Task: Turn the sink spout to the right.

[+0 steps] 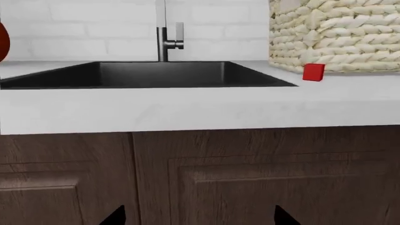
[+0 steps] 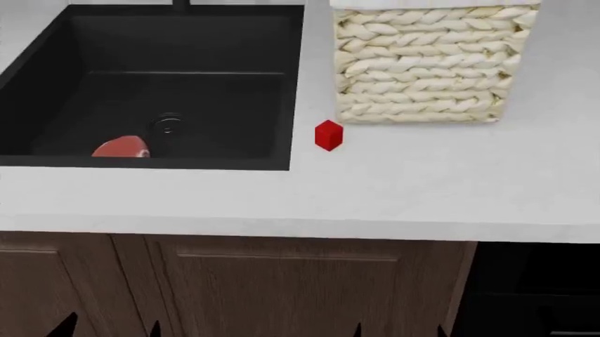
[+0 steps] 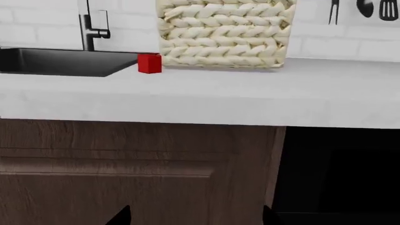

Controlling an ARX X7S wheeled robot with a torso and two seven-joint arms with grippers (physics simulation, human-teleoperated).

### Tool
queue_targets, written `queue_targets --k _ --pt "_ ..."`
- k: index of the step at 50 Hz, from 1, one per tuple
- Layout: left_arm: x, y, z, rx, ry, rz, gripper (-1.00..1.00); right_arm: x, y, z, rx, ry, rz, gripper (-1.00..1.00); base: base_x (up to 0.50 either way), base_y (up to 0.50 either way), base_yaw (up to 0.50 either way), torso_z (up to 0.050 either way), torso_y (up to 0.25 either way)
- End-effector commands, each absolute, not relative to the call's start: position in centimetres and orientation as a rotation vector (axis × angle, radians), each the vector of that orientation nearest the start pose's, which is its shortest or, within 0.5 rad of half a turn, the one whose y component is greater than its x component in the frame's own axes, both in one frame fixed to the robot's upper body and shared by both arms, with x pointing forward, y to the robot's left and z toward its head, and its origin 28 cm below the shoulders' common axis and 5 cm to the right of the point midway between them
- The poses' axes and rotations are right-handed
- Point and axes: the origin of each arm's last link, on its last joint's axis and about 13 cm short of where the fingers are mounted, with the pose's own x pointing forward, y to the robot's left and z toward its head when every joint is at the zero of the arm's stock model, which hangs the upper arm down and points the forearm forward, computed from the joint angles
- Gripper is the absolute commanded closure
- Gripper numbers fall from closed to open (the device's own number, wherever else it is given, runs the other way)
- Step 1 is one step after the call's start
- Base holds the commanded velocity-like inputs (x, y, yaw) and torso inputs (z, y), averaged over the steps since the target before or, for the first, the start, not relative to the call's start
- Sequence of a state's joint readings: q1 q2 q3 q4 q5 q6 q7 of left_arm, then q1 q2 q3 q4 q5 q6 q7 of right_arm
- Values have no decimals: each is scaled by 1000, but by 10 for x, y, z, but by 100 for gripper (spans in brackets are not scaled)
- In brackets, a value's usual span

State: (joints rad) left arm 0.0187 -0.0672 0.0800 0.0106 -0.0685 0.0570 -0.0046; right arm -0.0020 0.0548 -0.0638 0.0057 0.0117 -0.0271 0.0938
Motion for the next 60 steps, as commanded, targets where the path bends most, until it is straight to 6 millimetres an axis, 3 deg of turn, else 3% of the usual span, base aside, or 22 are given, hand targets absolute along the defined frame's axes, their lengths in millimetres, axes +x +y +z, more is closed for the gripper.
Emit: queue_targets --k 1,35,43,53,60 --pt "204 203 16 -11 -57 -120 -100 210 -98 14 -55 -29 -35 -100 0 0 0 50 0" --pt "205 203 14 -15 -30 -104 -100 210 -99 13 -50 -11 -32 -100 0 0 0 49 0" --pt "197 213 27 -22 -31 -38 -100 207 -111 36 -87 -31 -138 -100 0 0 0 0 0" --pt "197 223 58 -40 -92 22 -100 203 -118 66 -121 -65 -136 -100 0 0 0 0 0" --pt "197 225 67 -64 -96 44 -100 202 -119 71 -124 -71 -139 -100 0 0 0 0 0"
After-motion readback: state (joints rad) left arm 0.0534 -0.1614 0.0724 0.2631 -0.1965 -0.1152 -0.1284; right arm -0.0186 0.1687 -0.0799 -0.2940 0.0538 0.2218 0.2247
